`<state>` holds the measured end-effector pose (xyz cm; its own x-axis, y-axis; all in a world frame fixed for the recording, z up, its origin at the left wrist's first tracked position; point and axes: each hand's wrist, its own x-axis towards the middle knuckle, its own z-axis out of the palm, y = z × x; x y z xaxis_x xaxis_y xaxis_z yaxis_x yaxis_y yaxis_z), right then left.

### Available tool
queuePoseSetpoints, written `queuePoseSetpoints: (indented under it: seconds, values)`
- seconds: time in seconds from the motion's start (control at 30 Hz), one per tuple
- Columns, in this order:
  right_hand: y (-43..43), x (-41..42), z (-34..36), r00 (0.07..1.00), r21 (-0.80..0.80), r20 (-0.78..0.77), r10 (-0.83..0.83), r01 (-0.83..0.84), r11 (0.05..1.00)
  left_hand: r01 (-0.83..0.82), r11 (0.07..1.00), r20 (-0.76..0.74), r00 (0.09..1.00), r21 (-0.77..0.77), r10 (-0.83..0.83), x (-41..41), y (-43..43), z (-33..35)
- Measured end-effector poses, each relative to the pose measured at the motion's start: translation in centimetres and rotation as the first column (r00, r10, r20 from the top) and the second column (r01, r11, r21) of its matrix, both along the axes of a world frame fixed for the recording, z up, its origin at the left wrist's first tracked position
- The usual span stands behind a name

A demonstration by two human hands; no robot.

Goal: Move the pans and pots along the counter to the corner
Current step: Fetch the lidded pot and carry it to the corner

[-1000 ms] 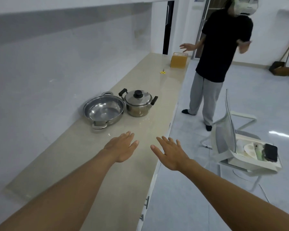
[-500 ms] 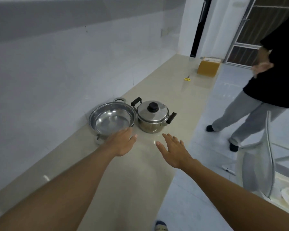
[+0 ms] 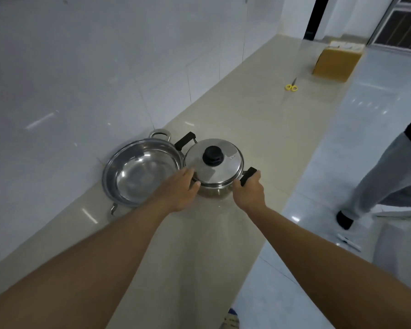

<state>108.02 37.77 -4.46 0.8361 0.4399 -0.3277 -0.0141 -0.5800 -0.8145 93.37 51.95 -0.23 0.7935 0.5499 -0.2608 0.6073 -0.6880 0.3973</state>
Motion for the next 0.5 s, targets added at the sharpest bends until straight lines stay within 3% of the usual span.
queuePoseSetpoints:
  seconds: [0.23, 0.5]
  values:
    - [-0.2, 3.3, -0.7, 0.986, 0.077, -0.011, -0.167, 0.167, 0.983, -0.108, 0.965, 0.041, 0.994, 0.239, 0.101, 3.0, 2.4, -0.3]
    - [-2.2, 7.4, -1.5, 0.965, -0.082, 0.263, -0.009, 0.031, 0.996, -0.135, 0.985, -0.061, 0.988, 0.109, 0.142, 6.2, 2.1, -2.1]
